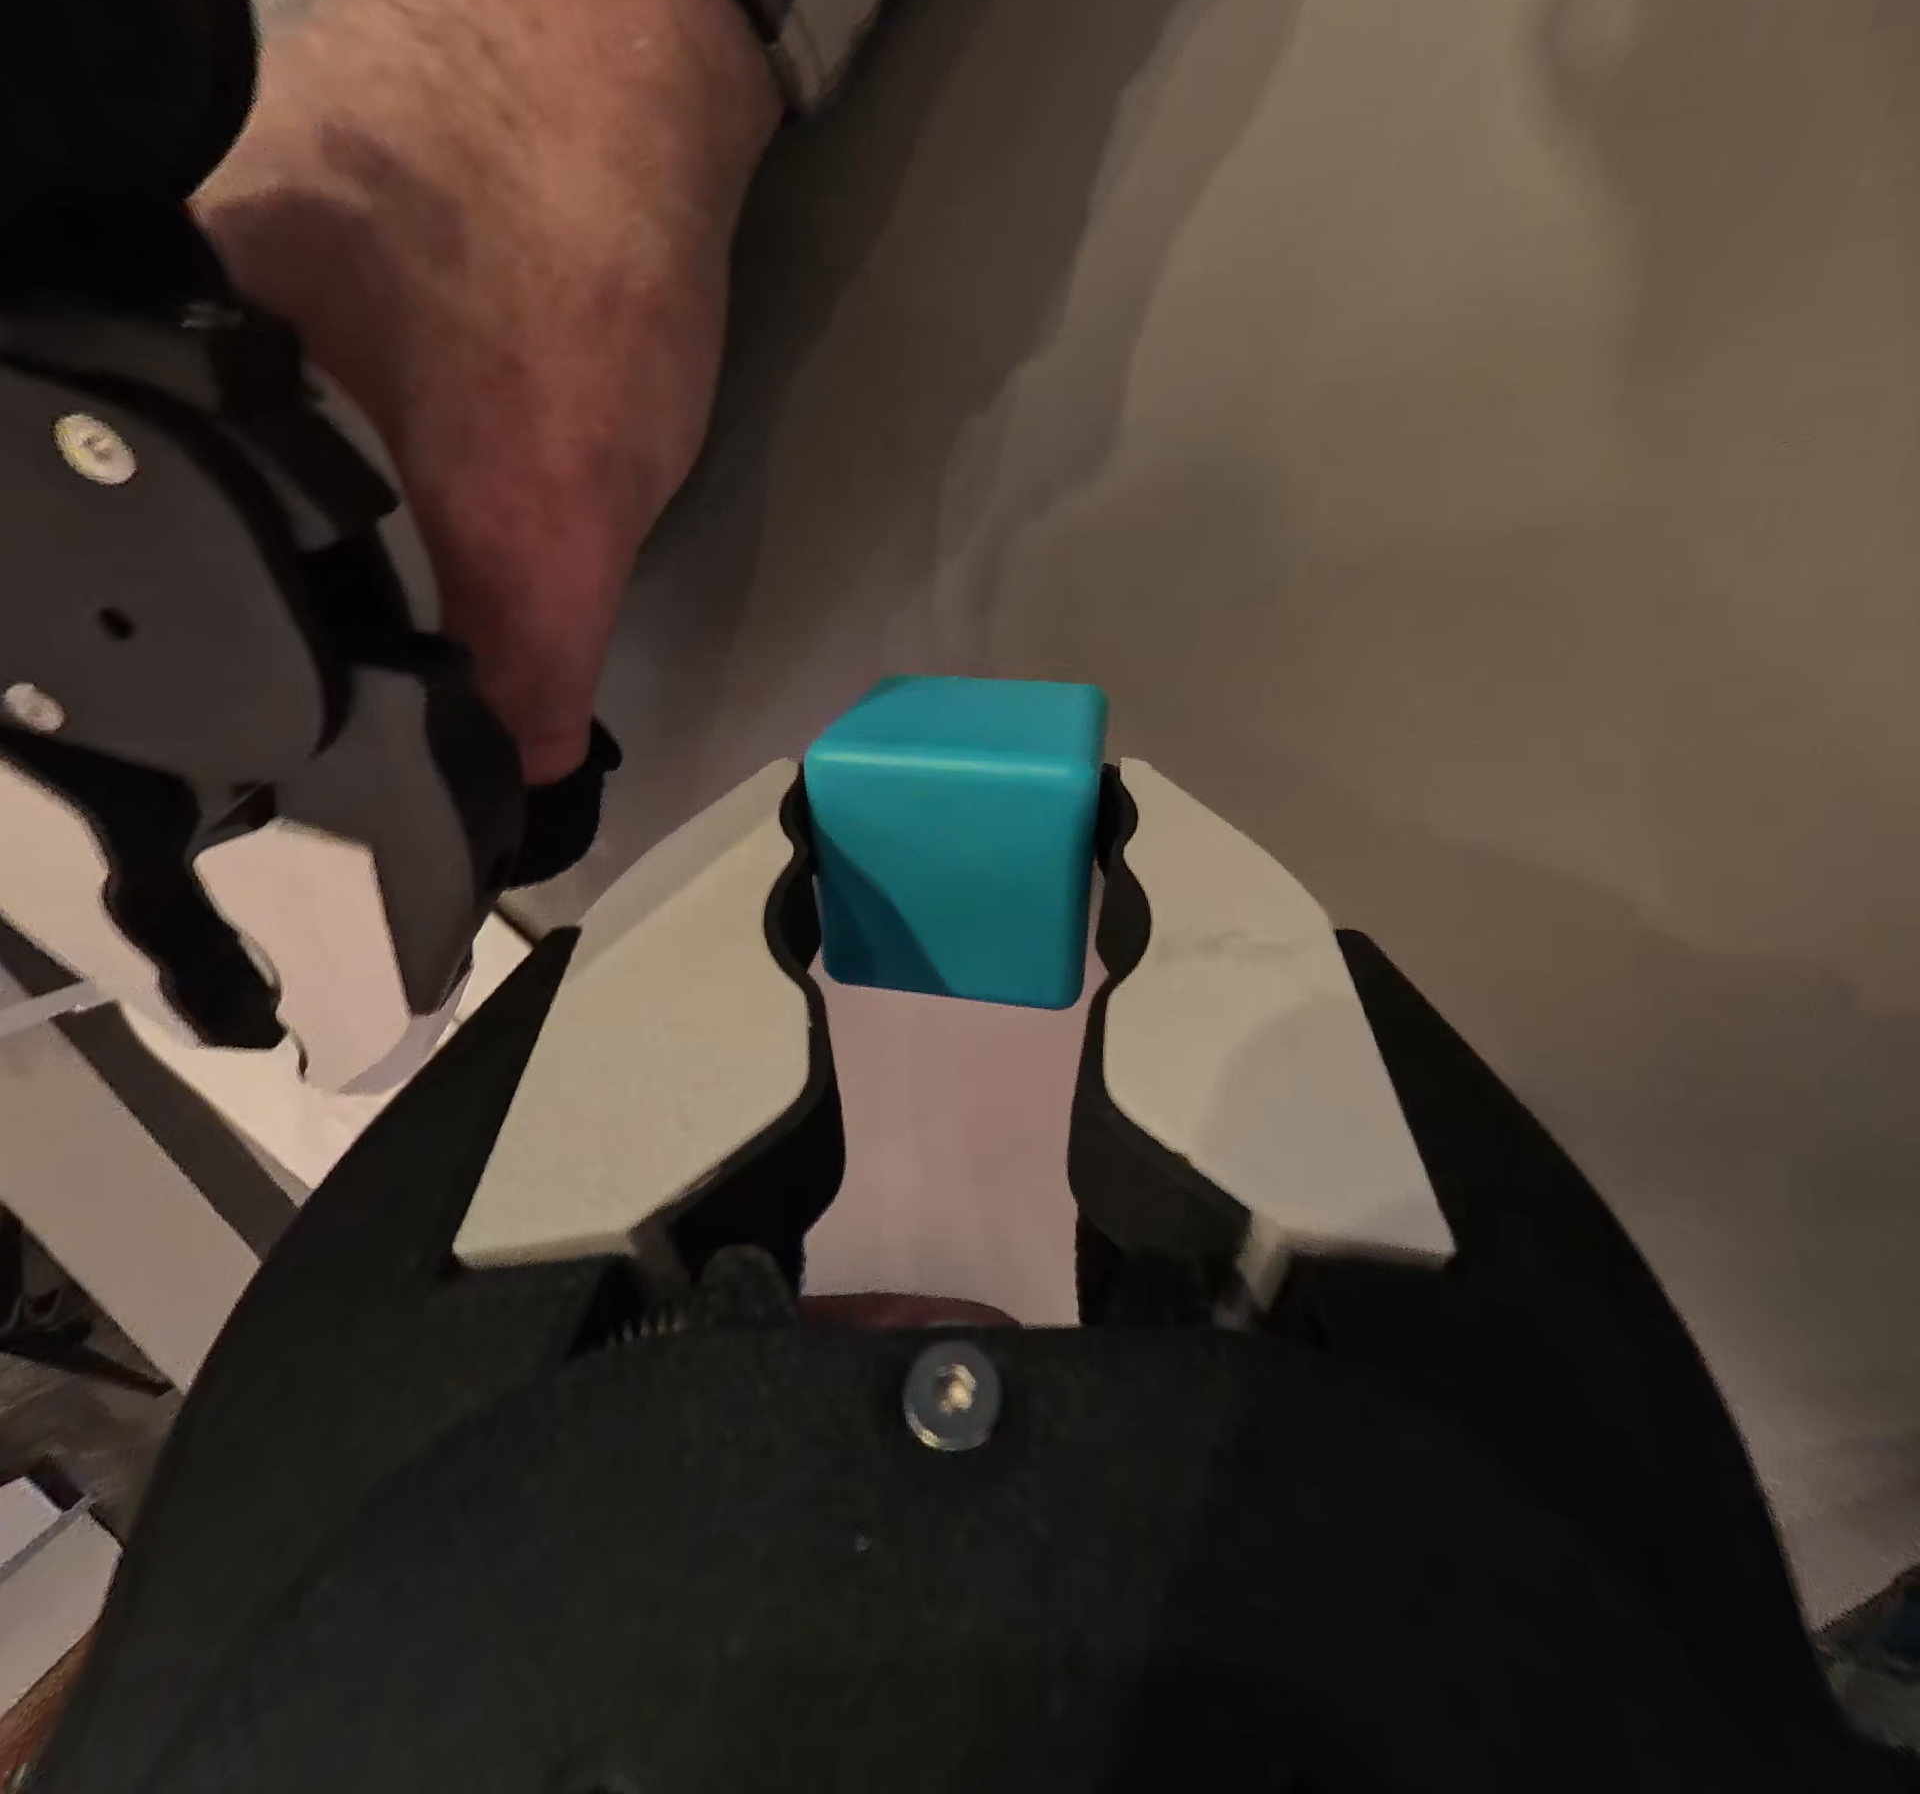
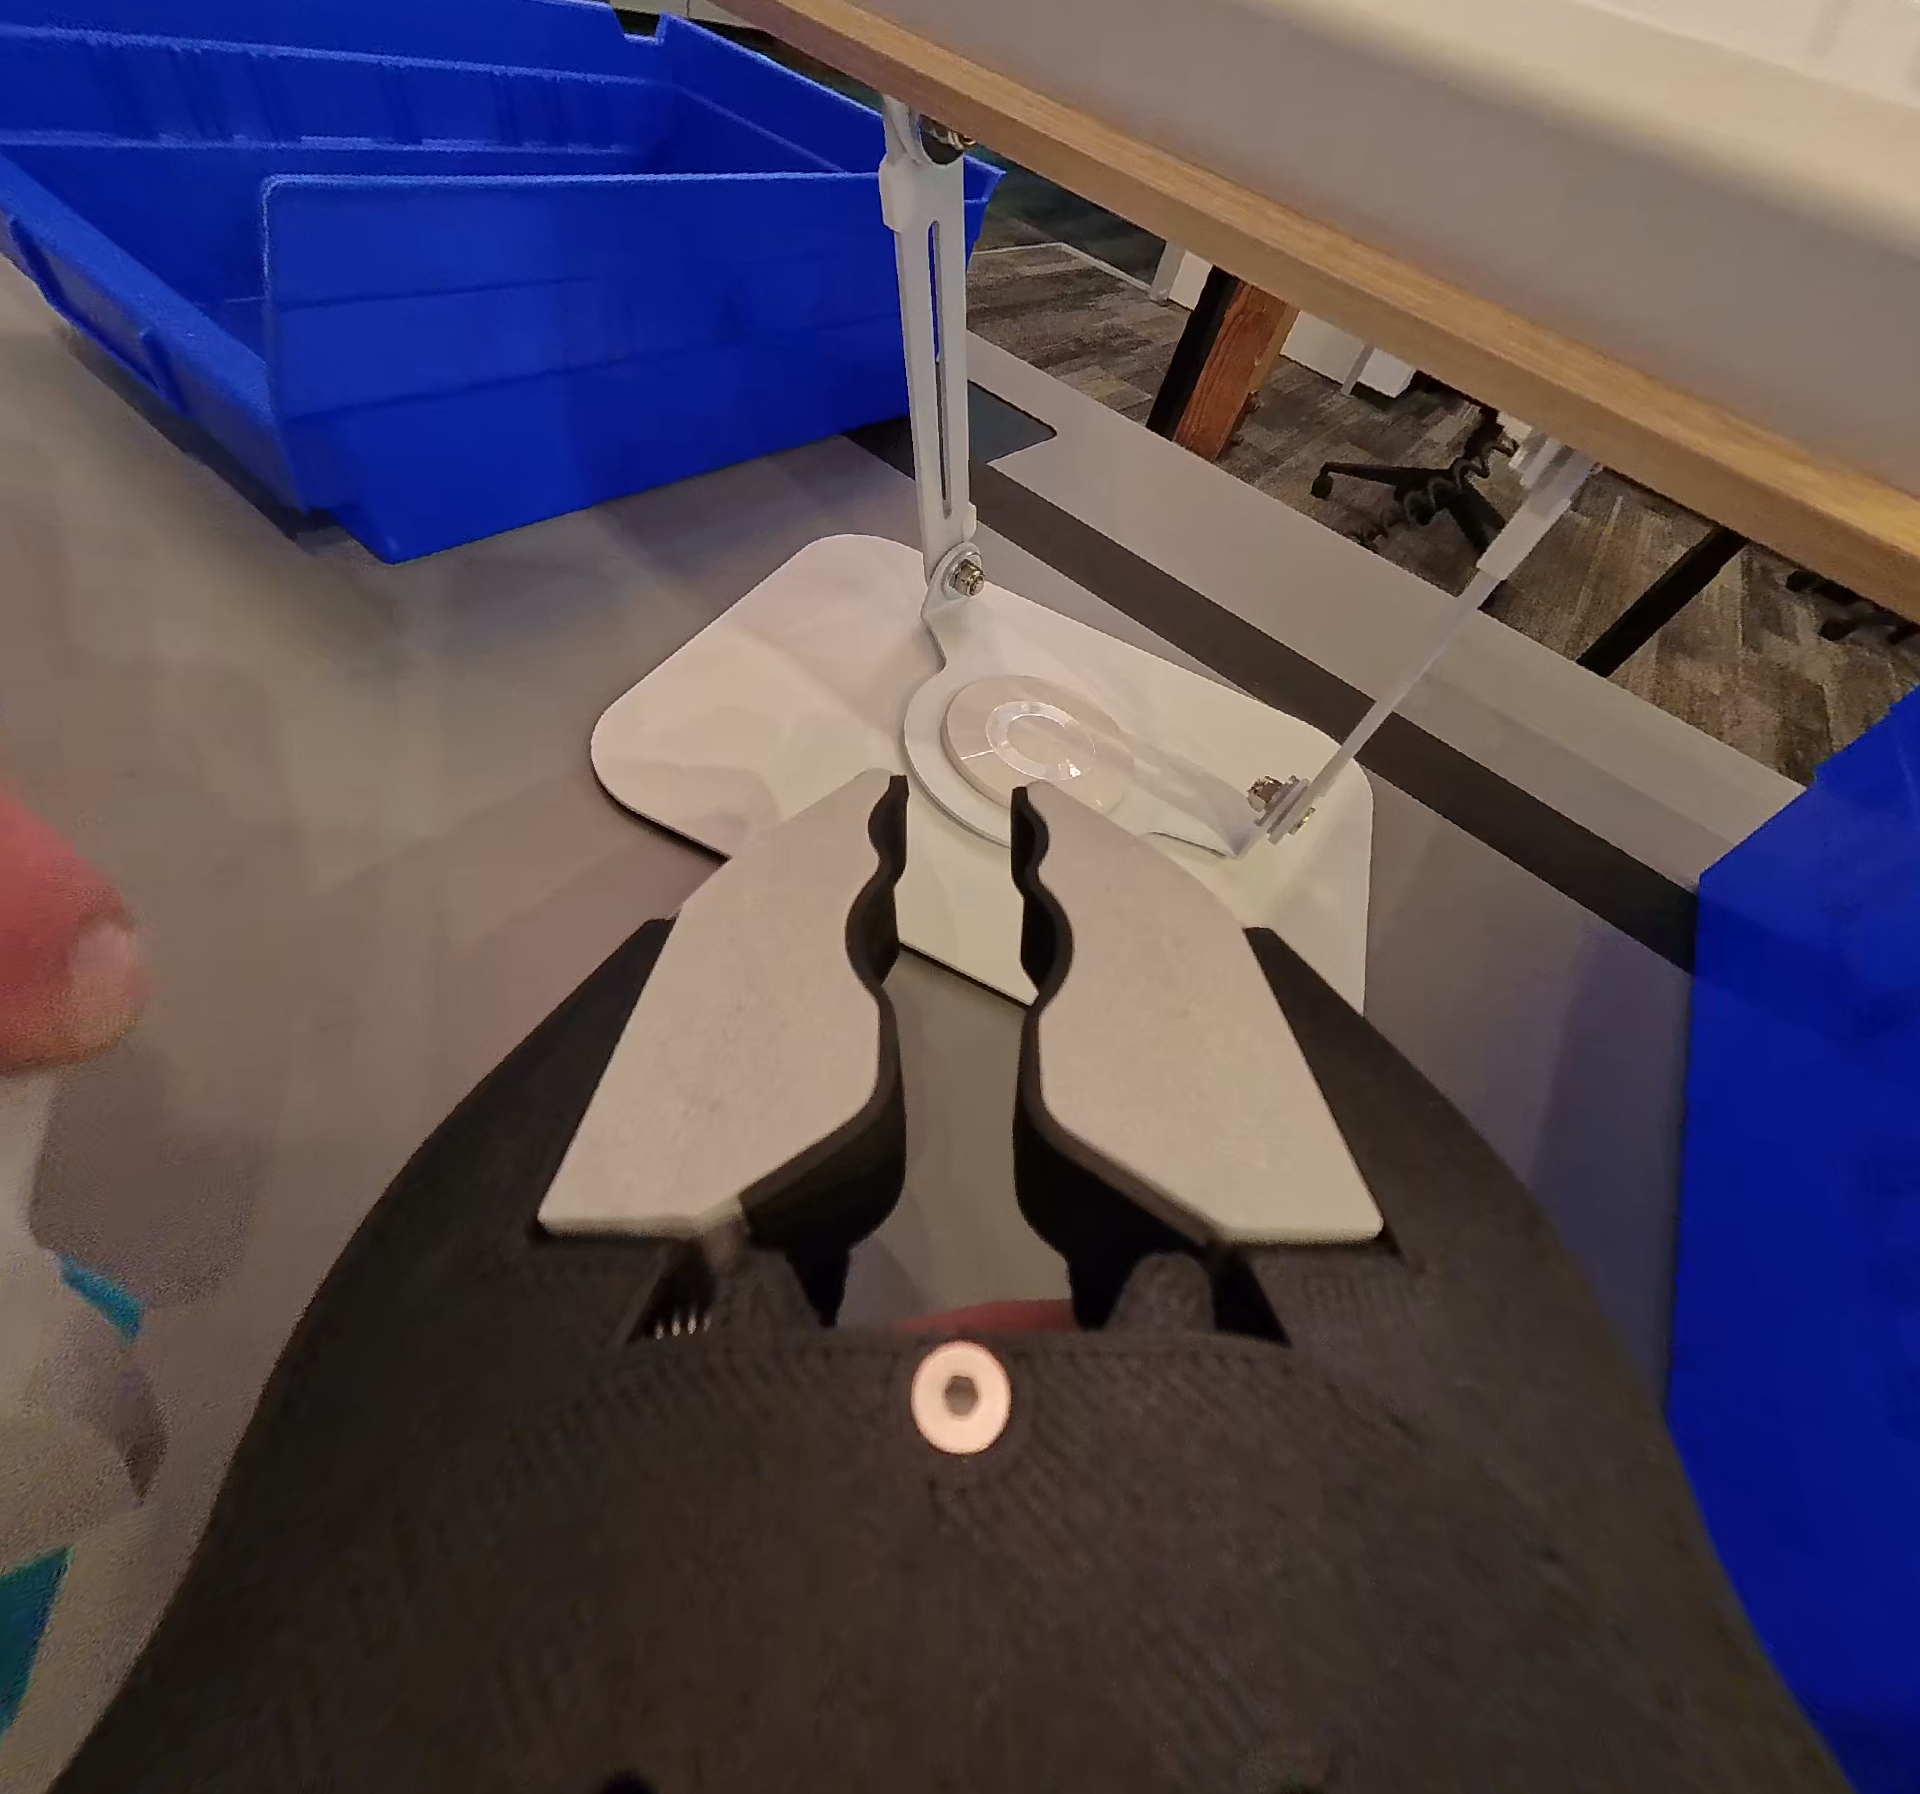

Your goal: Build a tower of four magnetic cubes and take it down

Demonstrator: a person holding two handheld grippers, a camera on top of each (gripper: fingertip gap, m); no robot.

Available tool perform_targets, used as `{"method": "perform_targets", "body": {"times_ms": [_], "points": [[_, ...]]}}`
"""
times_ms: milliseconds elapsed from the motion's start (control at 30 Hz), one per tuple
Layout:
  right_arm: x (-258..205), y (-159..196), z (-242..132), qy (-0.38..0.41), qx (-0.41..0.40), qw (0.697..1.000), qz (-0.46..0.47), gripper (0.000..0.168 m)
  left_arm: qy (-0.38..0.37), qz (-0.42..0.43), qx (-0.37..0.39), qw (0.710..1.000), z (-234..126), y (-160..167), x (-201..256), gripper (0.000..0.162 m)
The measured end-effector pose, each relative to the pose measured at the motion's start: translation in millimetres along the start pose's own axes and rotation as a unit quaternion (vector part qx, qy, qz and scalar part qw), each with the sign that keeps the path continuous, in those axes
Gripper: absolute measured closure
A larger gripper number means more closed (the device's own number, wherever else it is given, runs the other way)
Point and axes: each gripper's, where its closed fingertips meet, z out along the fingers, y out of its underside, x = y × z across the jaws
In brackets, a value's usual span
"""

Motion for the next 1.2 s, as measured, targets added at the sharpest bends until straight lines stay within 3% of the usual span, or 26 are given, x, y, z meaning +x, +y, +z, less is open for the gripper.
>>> {"method": "perform_targets", "body": {"times_ms": [467, 800, 933, 1200], "points": [[-1, 0, 0, -0.002, -0.001, 1.000, -0.004, 0.149, 0.032, 0.004, -0.044, 0.999, 33, 9, 7, 0.112], [-2, 0, 0, -0.003, -0.002, 1.000, -0.004, 0.149, 0.032, -0.005, -0.036, 0.999, 34, 7, 6, 0.112], [-2, 0, 0, -0.003, -0.002, 1.000, -0.004, 0.149, 0.031, -0.015, -0.034, 0.999, 34, 6, 5, 0.100], [-1, 0, 0, -0.003, -0.001, 1.000, -0.004, 0.149, 0.020, -0.023, -0.019, 0.999, 19, 4, 1, 0.094]]}}
